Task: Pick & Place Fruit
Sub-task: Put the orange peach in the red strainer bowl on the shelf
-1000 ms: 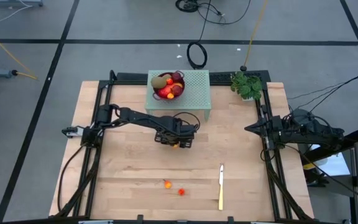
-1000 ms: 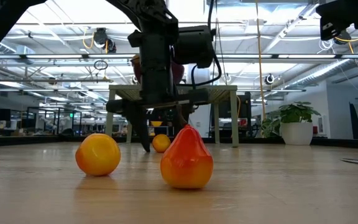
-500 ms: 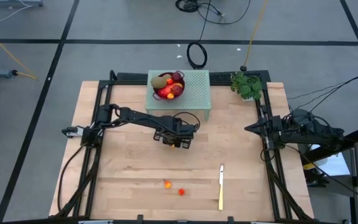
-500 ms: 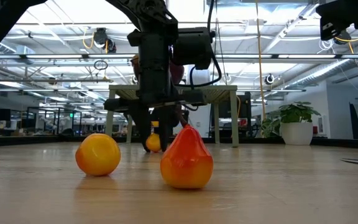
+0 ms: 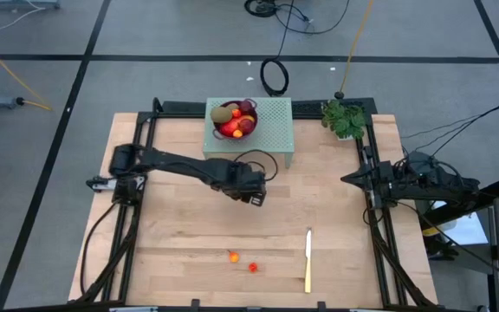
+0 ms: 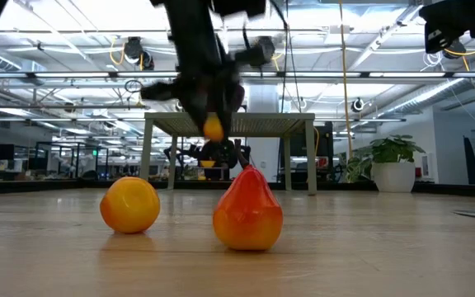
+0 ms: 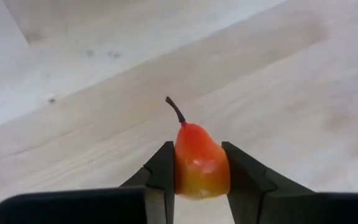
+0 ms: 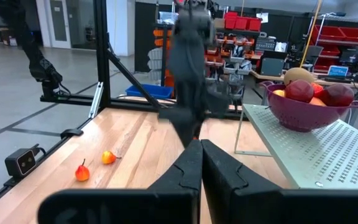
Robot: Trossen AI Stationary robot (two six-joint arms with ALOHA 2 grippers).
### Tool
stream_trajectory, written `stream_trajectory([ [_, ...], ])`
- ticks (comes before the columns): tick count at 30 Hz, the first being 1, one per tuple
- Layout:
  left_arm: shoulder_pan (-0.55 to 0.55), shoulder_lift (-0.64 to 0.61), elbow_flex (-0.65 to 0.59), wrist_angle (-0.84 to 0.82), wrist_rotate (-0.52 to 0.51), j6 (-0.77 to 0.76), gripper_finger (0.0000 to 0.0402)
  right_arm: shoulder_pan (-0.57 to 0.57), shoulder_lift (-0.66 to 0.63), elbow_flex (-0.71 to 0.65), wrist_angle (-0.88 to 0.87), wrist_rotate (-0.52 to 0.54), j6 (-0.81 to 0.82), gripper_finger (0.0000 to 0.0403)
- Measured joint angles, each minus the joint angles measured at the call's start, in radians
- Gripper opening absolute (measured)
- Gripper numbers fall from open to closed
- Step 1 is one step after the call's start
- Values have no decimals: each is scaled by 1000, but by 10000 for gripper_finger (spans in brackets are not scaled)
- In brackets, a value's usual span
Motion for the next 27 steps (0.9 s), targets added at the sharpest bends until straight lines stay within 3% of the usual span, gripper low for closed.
stream_trajectory([
  [14, -65, -384, 3, 37, -473, 43, 90, 0, 0, 0, 16, 0, -1, 0],
  [23, 39, -453, 3, 42, -531, 182, 89, 0, 0, 0, 17, 0, -3, 0],
  [27, 121, -453, 3, 90, -468, 287, 88, 0, 0, 0, 17, 0, -3, 0],
])
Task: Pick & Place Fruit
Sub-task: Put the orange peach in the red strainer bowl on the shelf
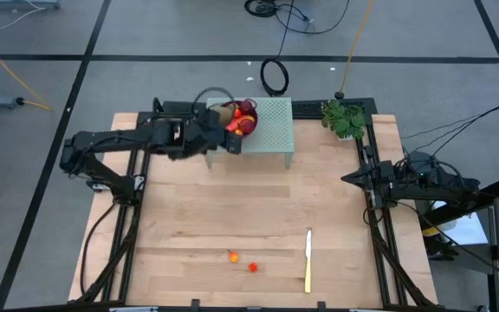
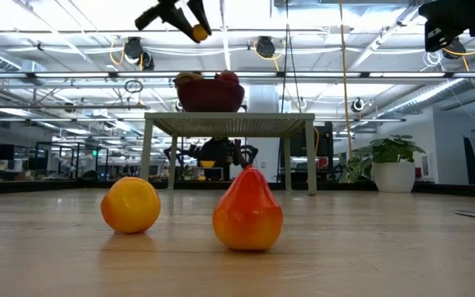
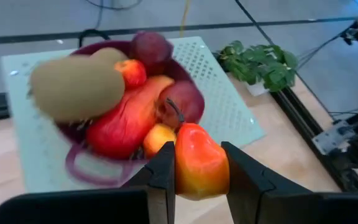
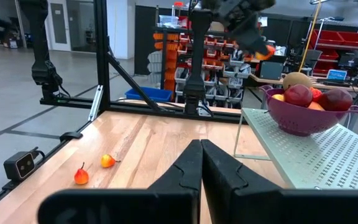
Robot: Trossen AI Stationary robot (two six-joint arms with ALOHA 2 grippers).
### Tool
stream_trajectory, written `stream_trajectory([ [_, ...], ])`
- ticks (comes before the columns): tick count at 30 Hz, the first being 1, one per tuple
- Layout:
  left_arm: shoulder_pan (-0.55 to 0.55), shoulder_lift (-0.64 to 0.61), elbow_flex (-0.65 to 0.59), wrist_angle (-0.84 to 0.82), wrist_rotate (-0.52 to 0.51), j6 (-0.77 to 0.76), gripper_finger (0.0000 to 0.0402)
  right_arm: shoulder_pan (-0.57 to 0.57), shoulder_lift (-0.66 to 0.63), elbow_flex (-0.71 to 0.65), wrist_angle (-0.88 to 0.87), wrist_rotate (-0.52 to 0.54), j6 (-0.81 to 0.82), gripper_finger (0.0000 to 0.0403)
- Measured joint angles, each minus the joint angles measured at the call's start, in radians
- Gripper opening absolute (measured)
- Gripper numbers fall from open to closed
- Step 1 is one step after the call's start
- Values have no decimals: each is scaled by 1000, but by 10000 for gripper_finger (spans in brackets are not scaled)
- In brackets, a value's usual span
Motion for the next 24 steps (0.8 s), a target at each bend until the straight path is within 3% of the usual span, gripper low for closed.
stream_trajectory([
  [6, 110, 18, 0, 50, 126, 117, 88, 0, 0, 0, 0, 0, 0, 0],
  [21, 144, 112, 1, 47, 119, 224, 88, 0, 0, 0, -1, 6, 2, 0],
  [24, 139, 129, 1, 55, 70, 229, 88, 0, 0, 0, 3, 6, 2, 0],
])
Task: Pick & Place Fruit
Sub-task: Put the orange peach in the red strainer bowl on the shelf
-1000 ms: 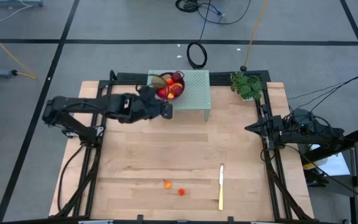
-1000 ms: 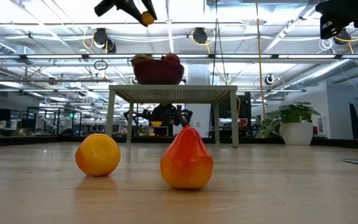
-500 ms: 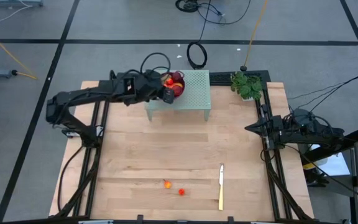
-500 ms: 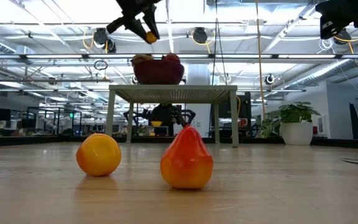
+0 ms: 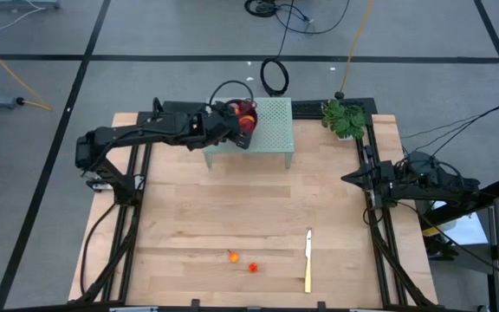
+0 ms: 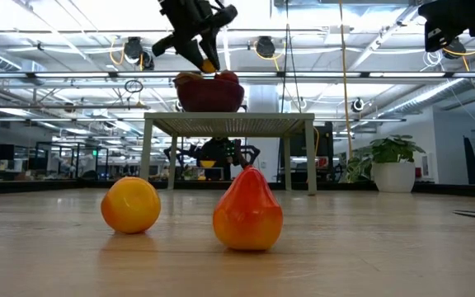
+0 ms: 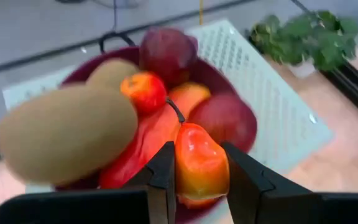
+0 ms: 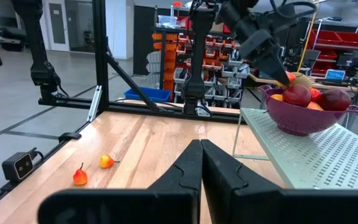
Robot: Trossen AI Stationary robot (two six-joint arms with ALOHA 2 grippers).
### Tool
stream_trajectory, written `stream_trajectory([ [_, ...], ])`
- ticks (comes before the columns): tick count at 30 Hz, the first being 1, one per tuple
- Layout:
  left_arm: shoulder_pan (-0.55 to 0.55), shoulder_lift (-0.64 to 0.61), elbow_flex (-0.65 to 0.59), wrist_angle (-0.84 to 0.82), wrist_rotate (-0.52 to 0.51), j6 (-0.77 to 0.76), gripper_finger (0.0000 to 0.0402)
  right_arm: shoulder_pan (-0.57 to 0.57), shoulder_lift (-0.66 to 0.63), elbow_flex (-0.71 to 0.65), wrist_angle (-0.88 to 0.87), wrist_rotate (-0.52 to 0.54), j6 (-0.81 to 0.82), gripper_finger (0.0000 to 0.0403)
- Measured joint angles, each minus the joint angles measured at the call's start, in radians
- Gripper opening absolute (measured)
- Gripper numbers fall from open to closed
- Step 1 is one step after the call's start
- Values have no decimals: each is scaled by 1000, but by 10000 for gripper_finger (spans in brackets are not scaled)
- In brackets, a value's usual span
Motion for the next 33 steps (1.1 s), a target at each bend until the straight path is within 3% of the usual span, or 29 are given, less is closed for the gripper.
stream_trajectory([
  [11, -18, -1, 0, -10, -57, 158, 89, 0, 0, 0, 0, -2, -1, 0],
  [17, -17, -1, 0, -23, -82, 208, 111, 0, 0, 0, 0, -2, 0, 0],
  [28, -17, -1, 0, -95, -81, 211, 100, 0, 0, 0, 0, -2, 0, 0],
  [33, -17, -1, 0, -95, -81, 214, 117, 0, 0, 0, 0, -2, 0, 0],
])
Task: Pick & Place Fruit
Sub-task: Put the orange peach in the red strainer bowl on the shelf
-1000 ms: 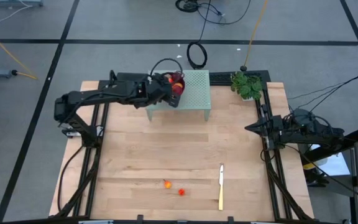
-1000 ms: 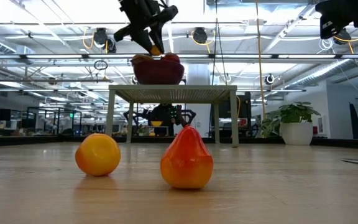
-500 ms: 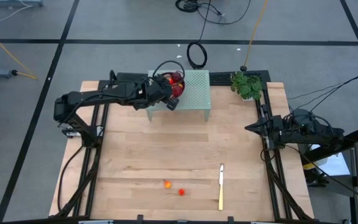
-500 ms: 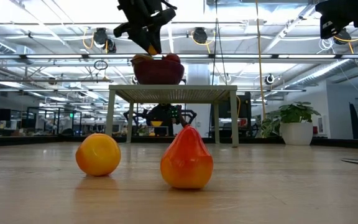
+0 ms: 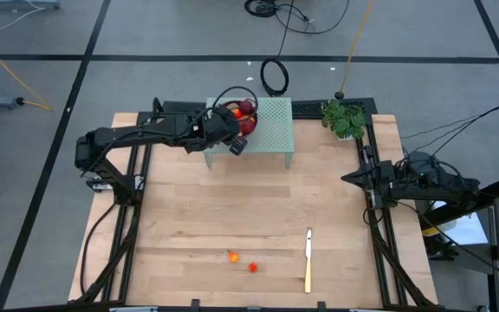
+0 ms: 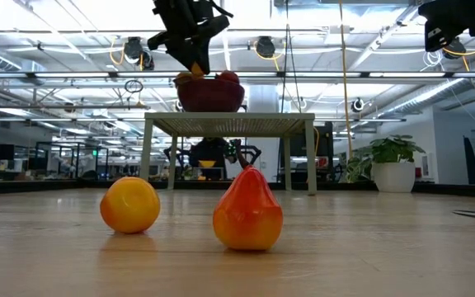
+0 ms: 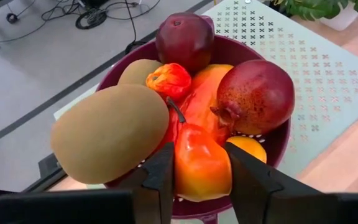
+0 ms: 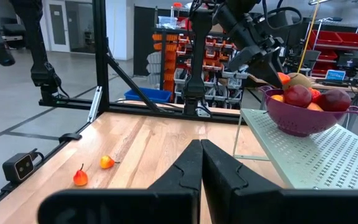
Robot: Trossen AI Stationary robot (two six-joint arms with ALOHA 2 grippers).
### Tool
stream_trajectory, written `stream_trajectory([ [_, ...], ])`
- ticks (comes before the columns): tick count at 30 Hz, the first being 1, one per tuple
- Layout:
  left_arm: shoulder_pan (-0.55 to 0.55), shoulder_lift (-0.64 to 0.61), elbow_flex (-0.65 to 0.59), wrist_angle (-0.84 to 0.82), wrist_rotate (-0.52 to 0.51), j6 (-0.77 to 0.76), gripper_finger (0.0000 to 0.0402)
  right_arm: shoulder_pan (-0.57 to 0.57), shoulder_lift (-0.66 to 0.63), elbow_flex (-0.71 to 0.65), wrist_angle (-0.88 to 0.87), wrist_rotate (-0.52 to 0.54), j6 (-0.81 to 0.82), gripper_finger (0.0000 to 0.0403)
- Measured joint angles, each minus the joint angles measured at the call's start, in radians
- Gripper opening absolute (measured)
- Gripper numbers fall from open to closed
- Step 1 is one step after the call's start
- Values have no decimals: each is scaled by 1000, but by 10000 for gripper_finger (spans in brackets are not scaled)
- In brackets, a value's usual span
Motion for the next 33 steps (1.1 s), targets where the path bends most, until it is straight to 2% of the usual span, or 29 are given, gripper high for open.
stream_trajectory([
  [19, 0, 0, 0, 38, 0, 24, 211, 0, 0, 0, 0, 0, 0, 0],
  [26, 0, 0, 6, 34, 2, 23, 218, 0, 0, 0, 0, -1, 0, 0],
  [33, -7, -1, 63, 30, 31, 23, 218, 0, 0, 0, 0, -1, 0, 0],
])
